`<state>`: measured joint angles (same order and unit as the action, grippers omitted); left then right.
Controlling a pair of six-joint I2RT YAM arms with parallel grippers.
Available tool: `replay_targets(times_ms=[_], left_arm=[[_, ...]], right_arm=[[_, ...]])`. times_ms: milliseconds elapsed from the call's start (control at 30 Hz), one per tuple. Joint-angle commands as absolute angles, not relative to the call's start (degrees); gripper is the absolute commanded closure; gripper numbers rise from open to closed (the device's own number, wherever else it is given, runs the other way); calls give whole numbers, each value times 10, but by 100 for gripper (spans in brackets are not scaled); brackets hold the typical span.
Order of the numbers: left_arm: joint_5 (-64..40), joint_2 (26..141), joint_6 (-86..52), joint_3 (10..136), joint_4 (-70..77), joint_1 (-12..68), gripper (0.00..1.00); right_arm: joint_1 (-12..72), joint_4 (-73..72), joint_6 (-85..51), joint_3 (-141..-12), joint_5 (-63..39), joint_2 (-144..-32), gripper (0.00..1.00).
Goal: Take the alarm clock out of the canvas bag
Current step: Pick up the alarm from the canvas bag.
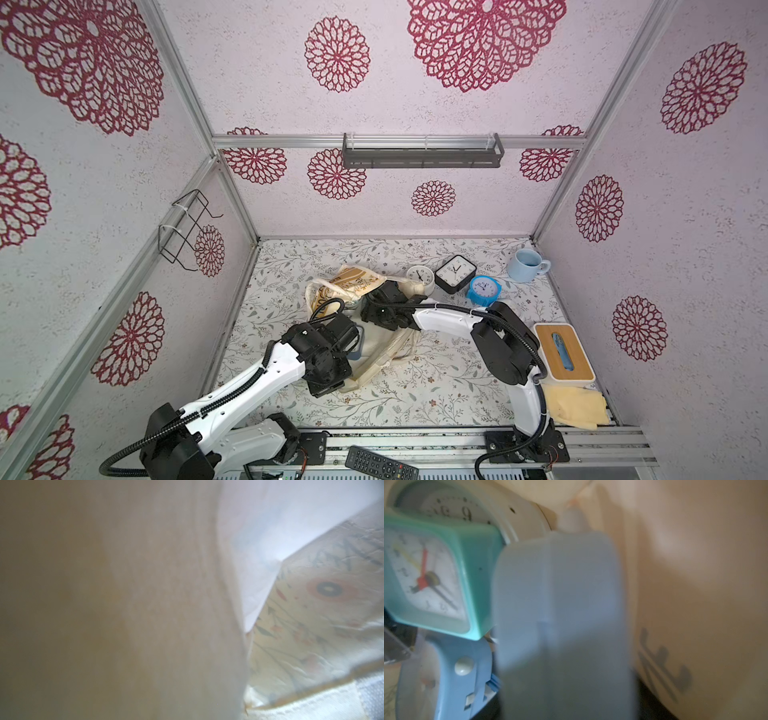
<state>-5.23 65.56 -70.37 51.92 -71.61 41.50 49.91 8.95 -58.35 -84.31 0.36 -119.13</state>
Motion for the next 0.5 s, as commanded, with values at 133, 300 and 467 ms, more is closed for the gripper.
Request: replay_targets(times_ms=[133,300,467], left_arm=[[-45,655,-710,524,-742,421,100],[-44,656,-709,527,-744,421,100],[-42,657,-709,531,-747,422,100]], right_arm=[[484,101,-518,-854,72,-1181,44],[483,78,-479,-841,83,-1157,47],[483,-8,-458,-804,64,-1129,47]])
